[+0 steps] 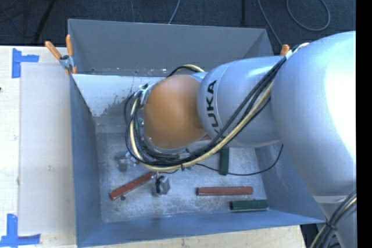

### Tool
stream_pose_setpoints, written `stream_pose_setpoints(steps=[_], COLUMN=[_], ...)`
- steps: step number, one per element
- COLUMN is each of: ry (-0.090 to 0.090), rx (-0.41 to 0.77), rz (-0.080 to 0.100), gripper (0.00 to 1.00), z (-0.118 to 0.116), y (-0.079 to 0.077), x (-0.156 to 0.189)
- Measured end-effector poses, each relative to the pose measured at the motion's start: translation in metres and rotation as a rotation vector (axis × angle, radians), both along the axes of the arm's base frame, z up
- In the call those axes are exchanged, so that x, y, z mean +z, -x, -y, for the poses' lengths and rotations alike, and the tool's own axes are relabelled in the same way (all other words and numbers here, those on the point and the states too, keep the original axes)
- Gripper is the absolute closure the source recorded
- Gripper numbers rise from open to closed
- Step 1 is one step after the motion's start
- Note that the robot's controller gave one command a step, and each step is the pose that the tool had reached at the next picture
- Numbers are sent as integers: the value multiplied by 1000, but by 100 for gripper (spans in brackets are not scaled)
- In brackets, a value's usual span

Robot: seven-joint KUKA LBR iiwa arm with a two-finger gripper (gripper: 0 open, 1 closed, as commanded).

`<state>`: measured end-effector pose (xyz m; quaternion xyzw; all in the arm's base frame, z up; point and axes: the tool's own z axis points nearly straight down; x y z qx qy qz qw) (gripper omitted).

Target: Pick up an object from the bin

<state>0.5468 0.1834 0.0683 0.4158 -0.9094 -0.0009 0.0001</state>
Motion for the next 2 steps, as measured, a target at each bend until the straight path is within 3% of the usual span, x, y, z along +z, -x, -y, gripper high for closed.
stream_pose_setpoints(steps=[1, 2], ry=[0, 0], rx=[-2, -7], rz=[0, 3], gripper=[100, 100], z=[0, -1], y=[0, -1], x=[0, 29])
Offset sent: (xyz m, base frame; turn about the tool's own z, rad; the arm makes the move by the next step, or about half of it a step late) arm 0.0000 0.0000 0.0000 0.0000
